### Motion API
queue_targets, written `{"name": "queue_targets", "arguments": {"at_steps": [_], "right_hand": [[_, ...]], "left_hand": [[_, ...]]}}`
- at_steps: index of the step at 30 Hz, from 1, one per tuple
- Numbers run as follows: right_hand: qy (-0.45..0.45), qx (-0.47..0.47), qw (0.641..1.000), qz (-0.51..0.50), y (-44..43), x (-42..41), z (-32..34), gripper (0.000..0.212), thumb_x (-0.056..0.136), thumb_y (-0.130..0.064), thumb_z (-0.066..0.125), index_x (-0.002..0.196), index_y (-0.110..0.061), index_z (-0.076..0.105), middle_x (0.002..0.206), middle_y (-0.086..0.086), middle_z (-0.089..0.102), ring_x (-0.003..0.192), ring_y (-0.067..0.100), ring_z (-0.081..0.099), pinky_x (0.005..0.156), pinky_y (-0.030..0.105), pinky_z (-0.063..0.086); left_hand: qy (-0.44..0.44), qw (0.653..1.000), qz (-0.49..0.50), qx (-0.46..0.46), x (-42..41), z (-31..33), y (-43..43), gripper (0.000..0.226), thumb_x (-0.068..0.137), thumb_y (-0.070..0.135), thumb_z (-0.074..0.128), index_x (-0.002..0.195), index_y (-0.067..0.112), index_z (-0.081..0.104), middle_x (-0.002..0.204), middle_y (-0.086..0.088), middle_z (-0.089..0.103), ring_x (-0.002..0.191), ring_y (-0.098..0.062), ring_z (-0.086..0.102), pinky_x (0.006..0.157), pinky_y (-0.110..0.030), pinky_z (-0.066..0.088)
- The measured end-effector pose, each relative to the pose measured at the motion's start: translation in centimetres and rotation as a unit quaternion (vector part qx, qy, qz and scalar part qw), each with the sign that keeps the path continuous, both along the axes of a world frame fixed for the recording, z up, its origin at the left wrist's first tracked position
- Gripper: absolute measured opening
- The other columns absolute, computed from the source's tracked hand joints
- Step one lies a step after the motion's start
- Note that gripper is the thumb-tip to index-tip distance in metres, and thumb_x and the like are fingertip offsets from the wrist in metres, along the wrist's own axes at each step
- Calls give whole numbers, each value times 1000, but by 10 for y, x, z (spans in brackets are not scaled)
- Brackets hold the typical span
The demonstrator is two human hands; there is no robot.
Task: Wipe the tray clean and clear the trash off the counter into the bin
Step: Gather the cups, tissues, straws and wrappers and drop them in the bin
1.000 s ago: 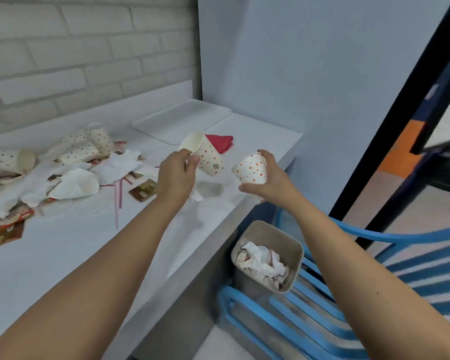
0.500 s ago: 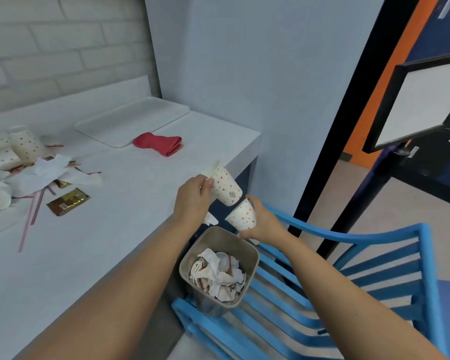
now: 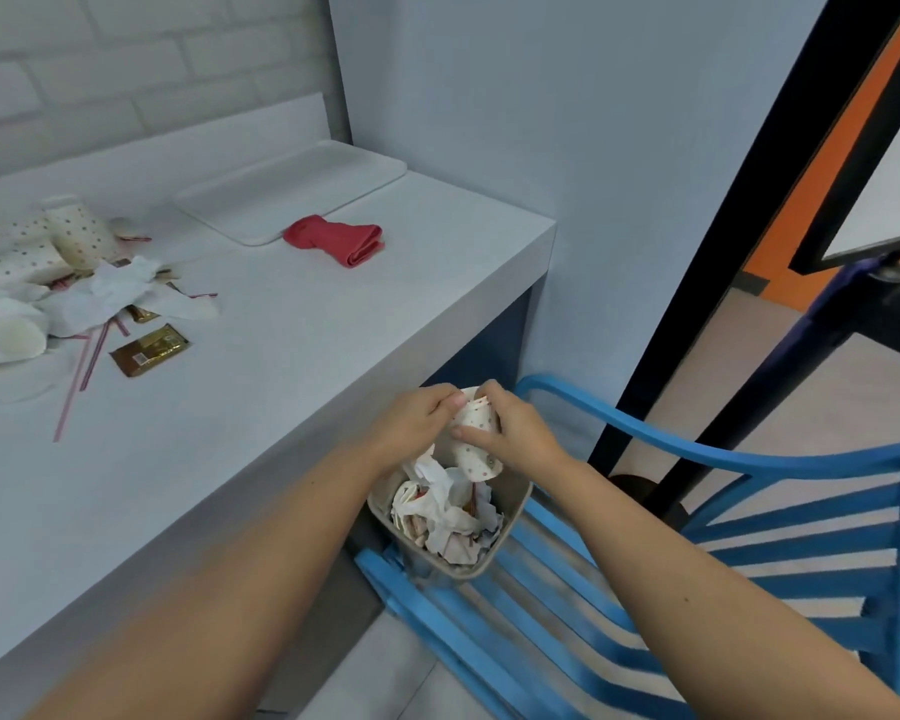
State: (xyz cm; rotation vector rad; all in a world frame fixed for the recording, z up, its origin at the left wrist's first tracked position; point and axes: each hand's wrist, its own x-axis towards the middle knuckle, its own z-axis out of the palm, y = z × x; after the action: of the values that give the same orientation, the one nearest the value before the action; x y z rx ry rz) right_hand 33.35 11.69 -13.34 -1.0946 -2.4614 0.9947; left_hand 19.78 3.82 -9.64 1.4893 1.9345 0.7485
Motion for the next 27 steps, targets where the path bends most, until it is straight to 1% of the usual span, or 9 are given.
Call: {"name": "queue_targets", "arguments": {"at_steps": [2, 7, 11, 14, 16, 18, 21, 24, 27], "right_hand": [[-47, 16, 999, 6, 2, -2, -13, 28, 91, -41, 55, 105, -16, 57, 97, 4, 51, 88, 21, 51, 72, 27, 40], [-176, 41, 983, 11, -5, -2, -58, 37, 96, -36, 47, 118, -8, 59, 119, 15, 50, 114, 32, 46, 92, 38, 40], [-347, 48, 930, 111, -22, -8, -90, 42, 98, -36, 42, 132, -13, 51, 138, 14, 40, 128, 32, 33, 104, 43, 30], [-414, 38, 894, 167, -33, -14, -110, 42, 95, -29, 46, 134, -12, 47, 142, 12, 36, 134, 31, 26, 107, 47, 26], [-449, 13, 874, 186, -37, -16, -120, 42, 94, -20, 45, 135, -11, 45, 143, 10, 36, 135, 30, 24, 109, 47, 23], [-472, -16, 860, 192, -39, -20, -123, 41, 95, -12, 40, 136, -10, 43, 143, 10, 37, 135, 29, 25, 110, 48, 21], [-470, -38, 864, 179, -37, -26, -126, 42, 94, -6, 37, 134, -13, 47, 142, 8, 41, 134, 28, 28, 110, 48, 20], [-436, -57, 886, 144, -30, -27, -122, 43, 95, -8, 34, 134, -18, 50, 145, 6, 39, 136, 28, 27, 111, 46, 20], [-401, -60, 907, 116, -22, -27, -105, 41, 95, -10, 36, 131, -19, 53, 144, 7, 40, 135, 28, 31, 110, 43, 26]], "left_hand": [[7, 999, 41, 19, -2, -4, -4, 31, 100, 33, 36, 109, 15, 59, 94, 2, 62, 89, -16, 57, 79, -30, 45], [19, 995, 94, 5, -3, -13, -15, 40, 102, 31, 29, 113, 6, 57, 103, -3, 59, 98, -18, 53, 85, -30, 39], [-30, 992, 122, -16, -8, -28, -28, 33, 102, 25, 30, 118, 7, 53, 114, -5, 56, 107, -18, 51, 87, -24, 34], [-52, 989, 120, -67, -11, -37, -37, 39, 100, 19, 32, 138, 9, 37, 140, -5, 41, 128, -17, 39, 97, -21, 27], [-78, 986, 120, -87, -11, -40, -42, 44, 97, 25, 35, 139, 10, 35, 142, -6, 38, 123, -14, 39, 96, -21, 27], [-108, 982, 119, -100, -11, -42, -47, 53, 88, 37, 36, 136, 13, 38, 137, -6, 37, 113, -11, 38, 95, -23, 28], [-118, 979, 121, -118, -14, -47, -53, 41, 94, 22, 37, 134, 13, 39, 135, -8, 35, 109, -12, 36, 95, -26, 30], [-123, 973, 139, -138, -17, -54, -54, 42, 95, 16, 36, 137, 12, 36, 138, -10, 33, 115, -19, 38, 99, -30, 32], [-129, 968, 156, -150, -17, -59, -51, 43, 96, 18, 35, 139, 12, 35, 141, -11, 31, 124, -23, 38, 96, -27, 31]]}}
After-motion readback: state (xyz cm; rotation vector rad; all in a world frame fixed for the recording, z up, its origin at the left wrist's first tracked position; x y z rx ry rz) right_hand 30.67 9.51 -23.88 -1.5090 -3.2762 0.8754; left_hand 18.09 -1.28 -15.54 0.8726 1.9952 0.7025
